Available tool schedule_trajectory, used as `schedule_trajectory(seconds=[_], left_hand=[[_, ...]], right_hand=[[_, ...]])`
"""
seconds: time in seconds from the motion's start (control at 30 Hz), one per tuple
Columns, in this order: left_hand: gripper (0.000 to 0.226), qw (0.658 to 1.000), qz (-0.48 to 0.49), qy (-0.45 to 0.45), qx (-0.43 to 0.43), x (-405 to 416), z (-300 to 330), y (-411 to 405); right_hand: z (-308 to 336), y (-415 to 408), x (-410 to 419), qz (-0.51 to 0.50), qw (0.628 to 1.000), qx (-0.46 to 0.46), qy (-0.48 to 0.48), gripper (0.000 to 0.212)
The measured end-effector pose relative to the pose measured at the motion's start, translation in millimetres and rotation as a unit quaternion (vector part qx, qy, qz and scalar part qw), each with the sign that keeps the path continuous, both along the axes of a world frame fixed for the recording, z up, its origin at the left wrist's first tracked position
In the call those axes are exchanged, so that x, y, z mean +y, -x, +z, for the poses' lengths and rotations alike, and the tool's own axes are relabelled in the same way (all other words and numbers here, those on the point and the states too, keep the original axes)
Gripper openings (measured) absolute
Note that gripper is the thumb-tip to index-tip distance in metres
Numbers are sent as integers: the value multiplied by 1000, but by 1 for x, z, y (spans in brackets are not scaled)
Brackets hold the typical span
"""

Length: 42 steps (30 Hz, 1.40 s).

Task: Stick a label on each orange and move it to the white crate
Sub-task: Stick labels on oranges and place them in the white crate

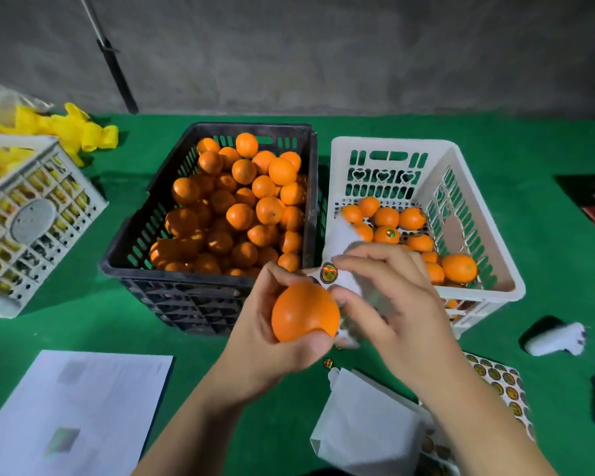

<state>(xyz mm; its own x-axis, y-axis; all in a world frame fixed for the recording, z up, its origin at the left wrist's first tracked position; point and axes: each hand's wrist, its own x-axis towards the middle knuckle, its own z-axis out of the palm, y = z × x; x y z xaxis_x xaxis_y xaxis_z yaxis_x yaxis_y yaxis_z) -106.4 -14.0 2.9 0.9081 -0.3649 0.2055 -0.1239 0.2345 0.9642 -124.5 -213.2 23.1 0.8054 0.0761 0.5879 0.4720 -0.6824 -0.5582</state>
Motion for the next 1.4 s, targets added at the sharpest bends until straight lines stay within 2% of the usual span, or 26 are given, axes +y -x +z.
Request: schedule_trajectory(seconds=[0.1,0.2,0.27,0.47,0.57,0.63,0.73,0.8,1.03,1.4], left_hand=[[56,998,-14,-57,-20,3,7,4],[62,982,-27,-171,-75,4,12,5],[64,973,-31,-205,-99,2,15,6],[66,978,-56,-194,-58,2,15,12],[64,980,-53,-187,-45,2,15,13],[65,980,-51,-188,-39,3,15,12],[67,977,-62,-198,-50,7,16,10],[67,978,-70,-190,-52,9,16,10],[66,975,-82,-201,-55,9,13,10],[65,959,-109,-251,-70,12,14,10]], right_hand=[[7,0,-8,18,1000,17,-6,27],[13,-2,-19,42,999,19,29,23],[15,-2,-25,55,997,30,51,25],[19,2,-41,102,986,92,99,34],[14,2,-38,116,983,99,102,22],[11,2,-35,133,980,141,34,11],[8,2,-35,127,962,211,-116,16],[7,3,-37,125,958,213,-145,10],[6,5,-38,132,982,128,33,14],[4,13,-38,145,974,173,24,17]])
